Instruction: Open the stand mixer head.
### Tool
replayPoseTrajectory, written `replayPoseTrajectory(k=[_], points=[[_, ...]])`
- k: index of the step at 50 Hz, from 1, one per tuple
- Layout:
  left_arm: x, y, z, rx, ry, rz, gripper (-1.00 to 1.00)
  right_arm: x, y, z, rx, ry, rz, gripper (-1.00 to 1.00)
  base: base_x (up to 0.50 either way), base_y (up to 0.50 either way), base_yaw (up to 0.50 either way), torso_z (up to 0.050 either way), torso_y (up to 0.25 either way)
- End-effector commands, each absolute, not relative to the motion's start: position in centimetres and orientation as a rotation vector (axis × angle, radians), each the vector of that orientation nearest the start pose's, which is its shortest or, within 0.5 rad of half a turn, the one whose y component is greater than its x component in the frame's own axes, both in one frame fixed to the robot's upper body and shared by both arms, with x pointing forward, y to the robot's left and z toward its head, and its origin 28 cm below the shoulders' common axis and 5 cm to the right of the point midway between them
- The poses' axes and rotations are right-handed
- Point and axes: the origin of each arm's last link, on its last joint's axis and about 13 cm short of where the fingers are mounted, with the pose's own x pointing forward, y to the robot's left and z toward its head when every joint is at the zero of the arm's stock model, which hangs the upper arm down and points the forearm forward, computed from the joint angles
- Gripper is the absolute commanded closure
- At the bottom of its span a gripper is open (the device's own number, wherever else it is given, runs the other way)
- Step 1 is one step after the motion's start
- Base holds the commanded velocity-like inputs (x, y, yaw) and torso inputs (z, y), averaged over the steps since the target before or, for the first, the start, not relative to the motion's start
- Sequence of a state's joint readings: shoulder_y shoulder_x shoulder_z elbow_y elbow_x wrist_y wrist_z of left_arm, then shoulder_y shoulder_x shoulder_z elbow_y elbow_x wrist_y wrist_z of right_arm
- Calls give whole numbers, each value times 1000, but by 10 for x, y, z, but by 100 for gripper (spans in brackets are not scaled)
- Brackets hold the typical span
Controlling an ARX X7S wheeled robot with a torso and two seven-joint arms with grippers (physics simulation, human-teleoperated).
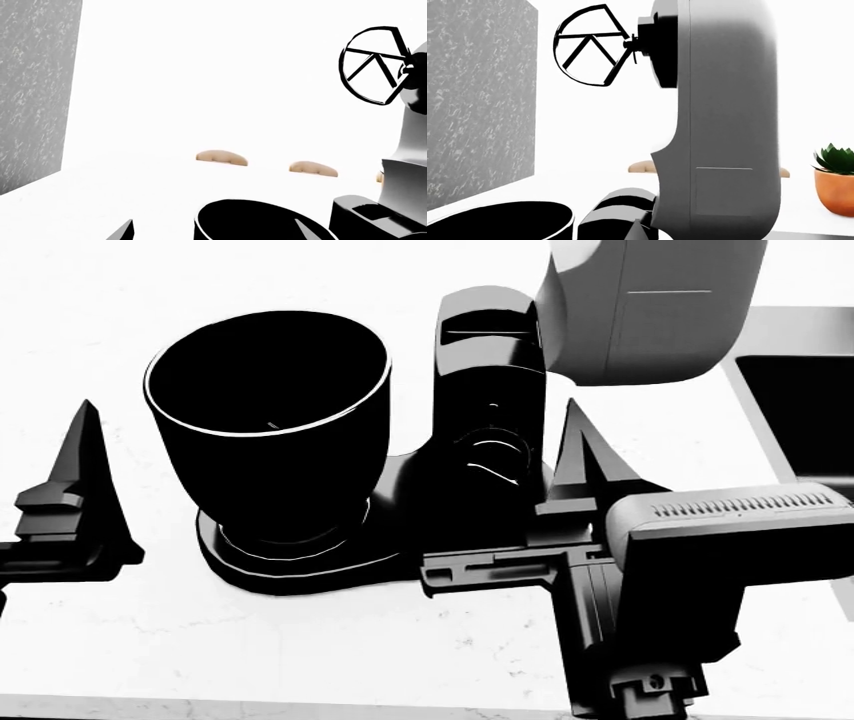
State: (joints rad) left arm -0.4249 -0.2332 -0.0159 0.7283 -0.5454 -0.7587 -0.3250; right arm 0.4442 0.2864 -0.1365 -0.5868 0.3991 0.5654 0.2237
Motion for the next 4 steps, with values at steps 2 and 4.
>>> replayPoseTrajectory(k=[2, 4], points=[[227, 216, 205, -155, -337, -56, -100, 250, -97, 197, 13, -396, 143, 100, 0, 0, 0, 0, 0], [227, 216, 206, -158, -338, -55, -100, 250, -96, 196, 9, -395, 140, 100, 0, 0, 0, 0, 0]])
